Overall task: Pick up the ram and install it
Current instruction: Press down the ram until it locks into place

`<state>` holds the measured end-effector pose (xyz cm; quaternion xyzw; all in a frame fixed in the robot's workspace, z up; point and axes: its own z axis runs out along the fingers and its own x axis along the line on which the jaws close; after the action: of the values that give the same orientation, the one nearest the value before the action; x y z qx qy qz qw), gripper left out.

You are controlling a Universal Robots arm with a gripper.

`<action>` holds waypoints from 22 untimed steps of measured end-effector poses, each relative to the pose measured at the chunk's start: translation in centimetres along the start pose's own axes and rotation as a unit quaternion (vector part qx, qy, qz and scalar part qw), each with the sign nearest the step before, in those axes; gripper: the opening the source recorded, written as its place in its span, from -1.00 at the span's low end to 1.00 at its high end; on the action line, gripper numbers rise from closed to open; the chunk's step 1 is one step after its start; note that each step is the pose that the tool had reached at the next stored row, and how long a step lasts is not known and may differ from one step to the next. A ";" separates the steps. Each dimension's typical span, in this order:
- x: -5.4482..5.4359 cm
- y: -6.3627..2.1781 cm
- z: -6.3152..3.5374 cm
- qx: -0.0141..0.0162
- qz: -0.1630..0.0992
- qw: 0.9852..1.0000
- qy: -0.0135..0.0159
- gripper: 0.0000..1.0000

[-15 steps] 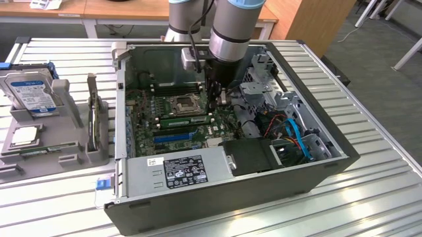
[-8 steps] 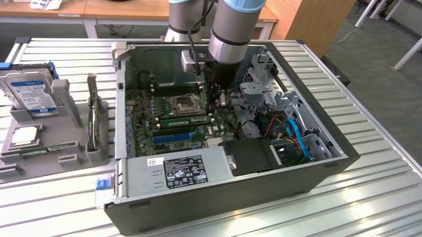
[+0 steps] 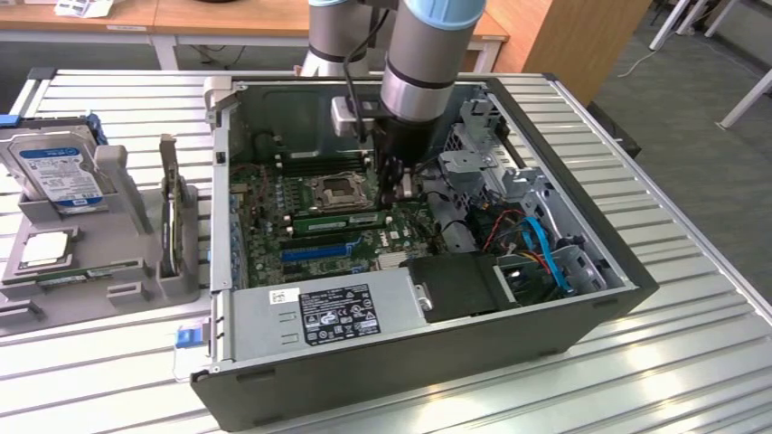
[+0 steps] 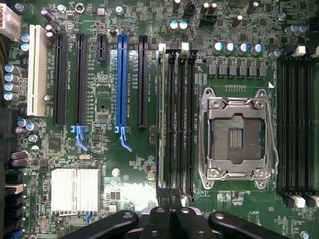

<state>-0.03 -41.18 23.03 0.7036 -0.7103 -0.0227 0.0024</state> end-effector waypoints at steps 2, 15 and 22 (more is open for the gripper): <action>0.0 -0.01 0.13 0.000 0.000 1.000 0.000 -0.80; 0.0 -0.01 0.40 0.000 0.000 1.000 0.000 -0.80; 0.0 -0.02 0.46 0.000 0.000 1.000 0.000 -0.80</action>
<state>-0.03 -41.17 22.57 0.7036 -0.7102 -0.0227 0.0023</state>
